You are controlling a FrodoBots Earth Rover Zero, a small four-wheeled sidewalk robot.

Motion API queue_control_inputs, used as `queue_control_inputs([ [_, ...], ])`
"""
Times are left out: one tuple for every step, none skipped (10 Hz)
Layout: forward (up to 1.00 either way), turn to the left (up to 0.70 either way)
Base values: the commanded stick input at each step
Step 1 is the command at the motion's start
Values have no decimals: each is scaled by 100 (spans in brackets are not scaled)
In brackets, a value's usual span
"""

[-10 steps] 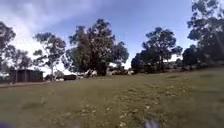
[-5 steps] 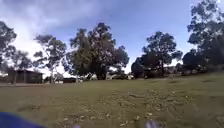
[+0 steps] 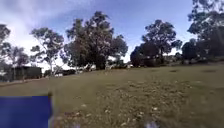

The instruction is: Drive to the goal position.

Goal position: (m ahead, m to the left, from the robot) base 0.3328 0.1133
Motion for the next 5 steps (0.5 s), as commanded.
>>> queue_control_inputs([
  [70, -1],
  [70, -1],
  [70, -2],
  [70, -2],
  [70, -1],
])
